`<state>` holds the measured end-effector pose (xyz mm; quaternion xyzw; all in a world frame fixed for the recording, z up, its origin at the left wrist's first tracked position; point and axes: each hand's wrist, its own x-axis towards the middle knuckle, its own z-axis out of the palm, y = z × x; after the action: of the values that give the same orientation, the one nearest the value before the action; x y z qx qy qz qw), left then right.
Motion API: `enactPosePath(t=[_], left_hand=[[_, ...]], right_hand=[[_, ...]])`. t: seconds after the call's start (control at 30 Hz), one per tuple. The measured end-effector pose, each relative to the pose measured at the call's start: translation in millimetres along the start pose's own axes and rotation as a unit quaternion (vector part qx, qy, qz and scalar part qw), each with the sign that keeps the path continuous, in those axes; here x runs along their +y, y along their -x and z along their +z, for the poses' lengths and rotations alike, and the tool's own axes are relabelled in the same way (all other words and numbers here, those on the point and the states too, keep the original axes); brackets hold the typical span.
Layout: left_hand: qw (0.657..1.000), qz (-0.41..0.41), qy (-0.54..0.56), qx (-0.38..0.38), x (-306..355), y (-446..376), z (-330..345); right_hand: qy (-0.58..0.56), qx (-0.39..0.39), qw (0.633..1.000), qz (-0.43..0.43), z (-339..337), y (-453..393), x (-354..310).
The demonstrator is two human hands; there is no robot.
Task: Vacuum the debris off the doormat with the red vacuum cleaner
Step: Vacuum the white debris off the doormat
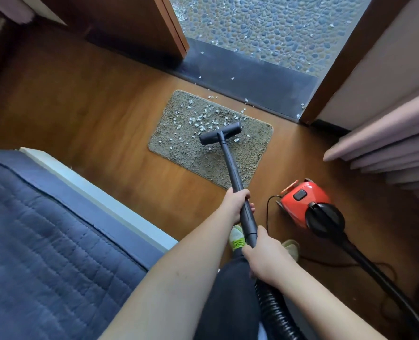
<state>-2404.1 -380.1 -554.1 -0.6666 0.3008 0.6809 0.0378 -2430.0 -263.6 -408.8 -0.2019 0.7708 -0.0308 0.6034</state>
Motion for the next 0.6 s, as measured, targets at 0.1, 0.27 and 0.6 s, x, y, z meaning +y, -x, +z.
enactPosePath(t=[0.1, 0.27, 0.6], left_hand=[[1.000, -0.010, -0.006, 0.004, 0.3, 14.9, 4.3], [0.999, -0.031, -0.022, -0.002, -12.1, 61.2, 16.5], [0.997, -0.037, -0.059, -0.032, -26.0, 109.0, 30.0]], right_hand=[[0.006, -0.007, 1.000, -0.002, -6.1, 15.2, 4.6], [-0.021, -0.016, 1.000, 0.013, -14.5, 42.5, 15.5], [-0.065, -0.001, 0.997, 0.038, -19.0, 30.9, 19.8]])
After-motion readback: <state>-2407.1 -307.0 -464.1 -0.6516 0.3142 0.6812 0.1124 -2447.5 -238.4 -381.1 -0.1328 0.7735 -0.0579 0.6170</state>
